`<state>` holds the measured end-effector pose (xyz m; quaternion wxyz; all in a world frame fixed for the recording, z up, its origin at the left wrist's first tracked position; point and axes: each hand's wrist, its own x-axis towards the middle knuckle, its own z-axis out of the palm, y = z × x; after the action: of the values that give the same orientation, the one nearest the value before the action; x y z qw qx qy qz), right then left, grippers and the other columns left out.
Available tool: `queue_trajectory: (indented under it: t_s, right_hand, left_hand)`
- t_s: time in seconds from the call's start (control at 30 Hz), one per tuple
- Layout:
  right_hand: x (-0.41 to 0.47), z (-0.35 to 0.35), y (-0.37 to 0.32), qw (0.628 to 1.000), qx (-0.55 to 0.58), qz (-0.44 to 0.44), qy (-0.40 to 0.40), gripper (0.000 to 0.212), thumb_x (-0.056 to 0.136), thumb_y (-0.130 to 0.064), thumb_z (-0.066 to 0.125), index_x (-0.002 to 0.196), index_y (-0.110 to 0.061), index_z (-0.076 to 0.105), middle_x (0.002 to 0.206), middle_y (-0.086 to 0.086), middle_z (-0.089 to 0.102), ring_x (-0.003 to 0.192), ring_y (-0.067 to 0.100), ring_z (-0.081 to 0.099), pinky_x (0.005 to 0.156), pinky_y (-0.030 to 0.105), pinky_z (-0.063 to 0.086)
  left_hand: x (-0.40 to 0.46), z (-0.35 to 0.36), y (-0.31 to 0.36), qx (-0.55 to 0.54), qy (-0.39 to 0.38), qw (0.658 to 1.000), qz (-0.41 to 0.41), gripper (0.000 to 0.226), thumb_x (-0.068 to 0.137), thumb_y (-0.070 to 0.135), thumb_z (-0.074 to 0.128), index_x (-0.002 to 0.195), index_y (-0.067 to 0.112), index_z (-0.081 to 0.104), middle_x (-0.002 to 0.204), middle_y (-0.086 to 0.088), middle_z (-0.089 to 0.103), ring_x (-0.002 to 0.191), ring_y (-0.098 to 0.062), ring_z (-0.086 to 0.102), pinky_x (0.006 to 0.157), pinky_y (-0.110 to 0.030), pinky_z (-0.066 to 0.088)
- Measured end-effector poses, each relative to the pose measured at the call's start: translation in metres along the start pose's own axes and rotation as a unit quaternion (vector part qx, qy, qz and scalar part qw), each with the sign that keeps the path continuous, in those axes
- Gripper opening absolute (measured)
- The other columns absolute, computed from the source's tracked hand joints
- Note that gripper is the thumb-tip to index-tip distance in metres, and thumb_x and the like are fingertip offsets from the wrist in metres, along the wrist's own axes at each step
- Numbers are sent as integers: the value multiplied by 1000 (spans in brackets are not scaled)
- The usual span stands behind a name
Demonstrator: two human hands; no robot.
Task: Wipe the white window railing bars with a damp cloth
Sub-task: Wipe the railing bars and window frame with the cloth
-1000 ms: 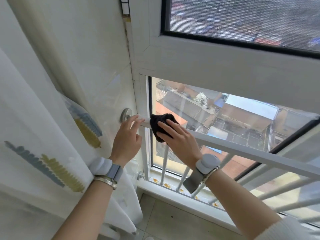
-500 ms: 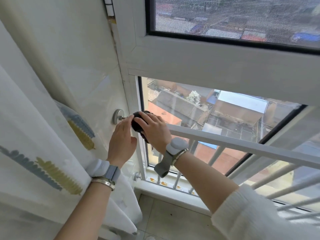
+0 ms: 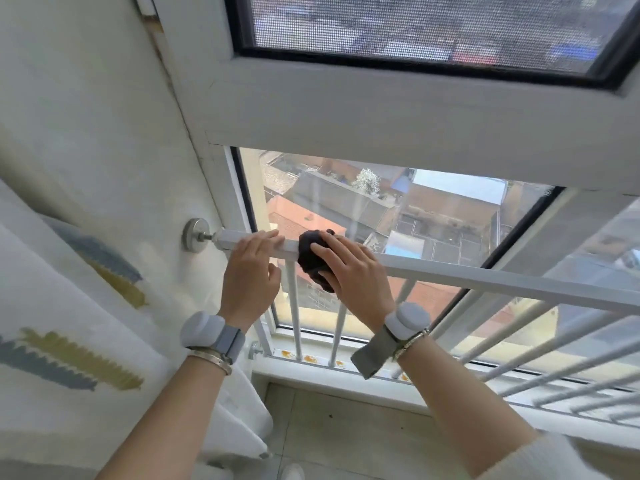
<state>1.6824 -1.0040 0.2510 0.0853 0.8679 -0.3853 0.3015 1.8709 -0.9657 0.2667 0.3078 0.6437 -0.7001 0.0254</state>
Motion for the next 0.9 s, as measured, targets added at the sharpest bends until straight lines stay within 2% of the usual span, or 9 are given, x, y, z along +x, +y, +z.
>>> queue_trajectory:
  t_s: [0.17, 0.3, 0.43, 0.53, 0.6, 0.67, 0.8, 0.87, 0.9]
  right_hand:
    - [-29, -18, 20, 999, 4, 1, 39, 32, 84, -5, 53, 113, -13, 64, 133, 7, 55, 125, 26, 50, 106, 37, 37]
    - [-49, -29, 18, 993, 60, 13, 106, 29, 84, 0, 52, 104, -14, 67, 126, 3, 61, 119, 23, 54, 94, 37, 47]
    - [-67, -46, 14, 978, 157, 28, 131, 28, 85, -7, 54, 111, -17, 59, 125, 3, 61, 110, 21, 58, 87, 31, 49]
    - [-89, -57, 20, 971, 222, 44, 77, 33, 84, -10, 52, 115, -18, 57, 126, -1, 60, 104, 21, 61, 80, 28, 50]
    - [-105, -59, 23, 970, 238, 51, 26, 34, 85, -13, 50, 118, -19, 55, 125, -3, 60, 102, 20, 61, 76, 30, 52]
    - [-125, -56, 33, 966, 255, 31, -35, 35, 84, -11, 53, 118, -20, 54, 123, -4, 61, 99, 19, 61, 72, 33, 54]
    - [-157, -49, 41, 945, 303, 23, -119, 46, 78, -9, 70, 114, -25, 46, 117, -4, 60, 90, 20, 62, 65, 38, 55]
    - [-168, -47, 39, 934, 324, 29, -145, 47, 78, -12, 73, 111, -25, 43, 117, -2, 57, 91, 21, 61, 68, 37, 54]
    - [-171, -44, 39, 929, 334, 30, -156, 46, 78, -13, 73, 111, -25, 42, 118, -2, 56, 91, 18, 59, 71, 32, 52]
  left_hand:
    - [-15, 0, 23, -50, 8, 999, -19, 43, 79, -5, 55, 117, 14, 59, 124, 1, 59, 115, -17, 50, 99, -27, 38]
    - [-35, -3, 39, -81, 1, 995, -55, 42, 83, -1, 53, 119, 20, 58, 123, 9, 57, 114, -10, 50, 92, -8, 32]
    - [-50, 7, 68, -244, -40, 964, -99, 53, 84, 8, 62, 130, 28, 45, 125, 14, 51, 112, -2, 51, 98, -20, 40]
    - [-70, 19, 97, -301, -61, 946, -106, 69, 81, 14, 70, 137, 32, 33, 138, 14, 40, 123, -3, 44, 99, -18, 38]
    - [-84, 24, 108, -277, -68, 954, -88, 69, 80, 17, 71, 138, 31, 35, 142, 15, 36, 129, -5, 38, 103, -18, 34]
    - [-105, 33, 122, -244, -75, 960, -114, 62, 80, 21, 71, 134, 32, 42, 142, 20, 36, 131, -2, 34, 105, -14, 28]
    - [-143, 52, 144, -238, -118, 948, -178, 52, 76, 27, 74, 123, 36, 52, 133, 22, 44, 125, 3, 34, 103, -9, 24]
    - [-157, 61, 149, -259, -130, 932, -218, 47, 78, 25, 72, 120, 36, 53, 125, 20, 51, 116, 3, 42, 96, -10, 31]
    - [-162, 66, 149, -262, -133, 924, -245, 43, 81, 25, 69, 119, 35, 53, 121, 18, 55, 111, 1, 47, 92, -13, 35]
